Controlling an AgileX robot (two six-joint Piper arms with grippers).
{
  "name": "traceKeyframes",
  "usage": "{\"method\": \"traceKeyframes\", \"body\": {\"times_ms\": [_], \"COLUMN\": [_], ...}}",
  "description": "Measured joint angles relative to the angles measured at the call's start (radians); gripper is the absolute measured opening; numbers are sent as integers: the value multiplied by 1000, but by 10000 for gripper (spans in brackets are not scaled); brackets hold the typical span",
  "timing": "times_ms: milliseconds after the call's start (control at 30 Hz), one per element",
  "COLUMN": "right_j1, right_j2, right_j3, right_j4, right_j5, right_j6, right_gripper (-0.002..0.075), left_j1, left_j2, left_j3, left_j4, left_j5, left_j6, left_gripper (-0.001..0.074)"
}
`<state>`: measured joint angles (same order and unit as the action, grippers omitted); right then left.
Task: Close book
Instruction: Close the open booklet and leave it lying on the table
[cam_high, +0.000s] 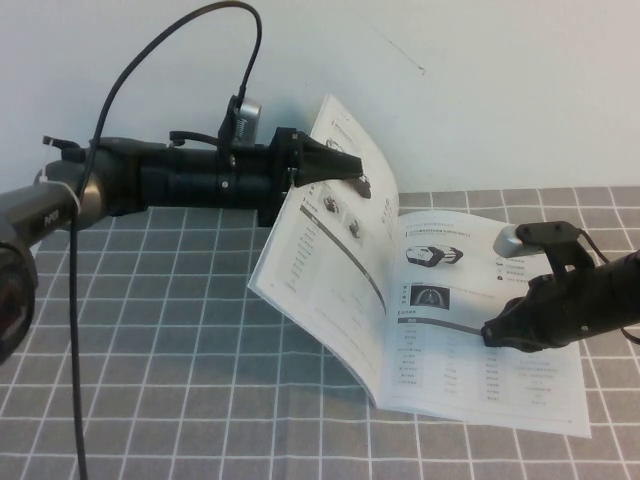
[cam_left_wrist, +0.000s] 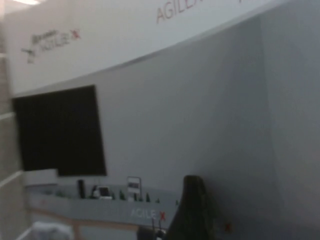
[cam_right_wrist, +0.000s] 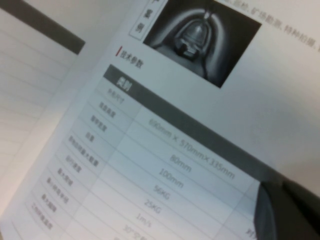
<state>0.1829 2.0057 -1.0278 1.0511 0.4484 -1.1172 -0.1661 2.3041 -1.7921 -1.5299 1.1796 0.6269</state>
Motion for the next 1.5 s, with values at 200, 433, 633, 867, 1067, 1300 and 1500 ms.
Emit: {"method": "traceKeyframes", "body": {"times_ms": [200, 433, 633, 867, 1067, 1300, 1500], "right_j1": [5, -26, -136, -209, -211, -211, -211], "right_j2": [-37, -210, -424, -602, -632, -632, -587], "right_j3": [15, 32, 32, 32, 37, 38, 38], "right_j4": [-17, -74, -83, -86, -94, -100, -100], "right_j5": [-19, -11, -11, 12, 62, 117, 163], "right_j6": [-2, 4, 11, 18, 20, 23, 23], "right_gripper": [-3, -3, -3, -3, -3, -3, -3], "left_j1": [-52, -107, -139, -182, -220, -248, -271], "left_j2": [1, 2, 2, 2, 2, 2, 2], "left_j3": [0, 0, 0, 0, -24, -162, -259], "left_j4": [-65, -115, -121, -132, -136, -46, 279], "left_j5": [0, -4, -6, -8, -8, -3, 15], "left_j6": [13, 13, 20, 33, 56, 64, 22], "left_gripper": [522, 522, 522, 521, 522, 544, 428]}}
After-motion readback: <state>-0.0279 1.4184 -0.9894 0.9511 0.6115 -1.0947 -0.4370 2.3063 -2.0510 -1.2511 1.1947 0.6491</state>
